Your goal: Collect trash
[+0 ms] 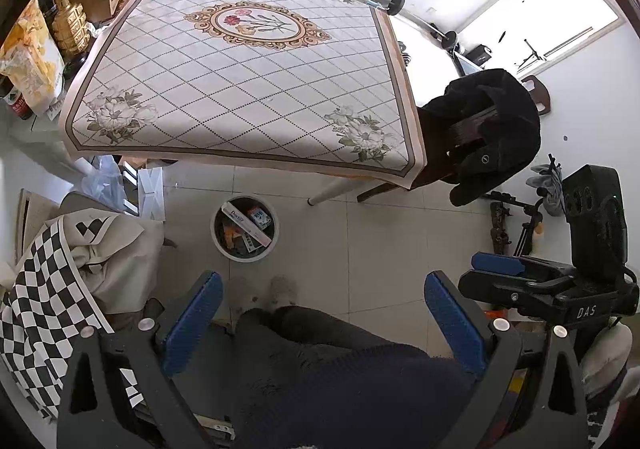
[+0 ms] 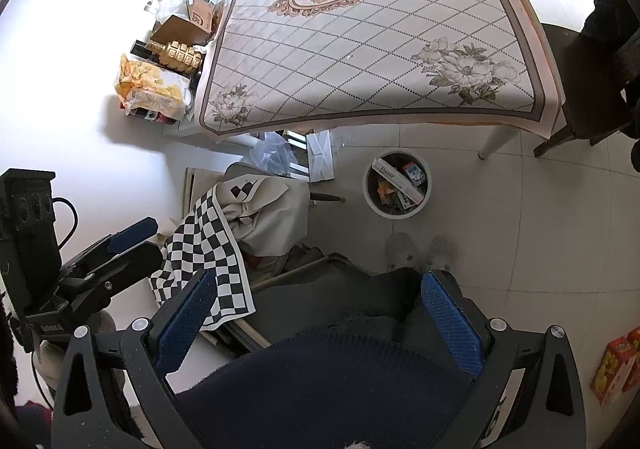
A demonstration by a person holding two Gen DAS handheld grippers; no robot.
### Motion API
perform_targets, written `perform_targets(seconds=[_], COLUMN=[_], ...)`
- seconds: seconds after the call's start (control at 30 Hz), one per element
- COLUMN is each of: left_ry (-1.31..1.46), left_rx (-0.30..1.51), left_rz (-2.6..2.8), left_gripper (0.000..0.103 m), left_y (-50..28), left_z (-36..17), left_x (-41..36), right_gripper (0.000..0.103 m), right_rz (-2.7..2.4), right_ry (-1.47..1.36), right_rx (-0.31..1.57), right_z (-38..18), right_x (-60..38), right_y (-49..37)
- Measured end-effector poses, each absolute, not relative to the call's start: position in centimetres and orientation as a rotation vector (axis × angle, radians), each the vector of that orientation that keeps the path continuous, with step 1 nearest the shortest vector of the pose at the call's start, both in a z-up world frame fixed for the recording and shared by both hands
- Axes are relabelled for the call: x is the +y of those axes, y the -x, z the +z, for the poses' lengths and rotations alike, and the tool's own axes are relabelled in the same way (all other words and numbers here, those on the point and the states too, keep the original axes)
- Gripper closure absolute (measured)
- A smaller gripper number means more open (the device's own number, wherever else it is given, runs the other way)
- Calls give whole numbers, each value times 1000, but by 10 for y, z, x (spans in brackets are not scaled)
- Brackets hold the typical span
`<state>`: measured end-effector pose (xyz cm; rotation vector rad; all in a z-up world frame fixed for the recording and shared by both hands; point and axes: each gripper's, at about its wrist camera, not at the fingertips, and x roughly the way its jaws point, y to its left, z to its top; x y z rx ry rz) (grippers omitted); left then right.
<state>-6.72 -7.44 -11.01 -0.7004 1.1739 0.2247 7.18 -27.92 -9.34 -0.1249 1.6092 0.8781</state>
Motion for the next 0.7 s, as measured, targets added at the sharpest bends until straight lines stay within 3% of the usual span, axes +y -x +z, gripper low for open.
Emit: perform_targets(seconds=[0.7], left_ry=[696], left_rx=[1187], left_rz=[196], left_gripper=[0], left_y=[64], left_z=[-114], left_x=[-79], right_gripper=[0], right_rz=[867], right_ry=[130], right_rx=[1616], right_z=[-94], right_x=[-286], right_y=[-79])
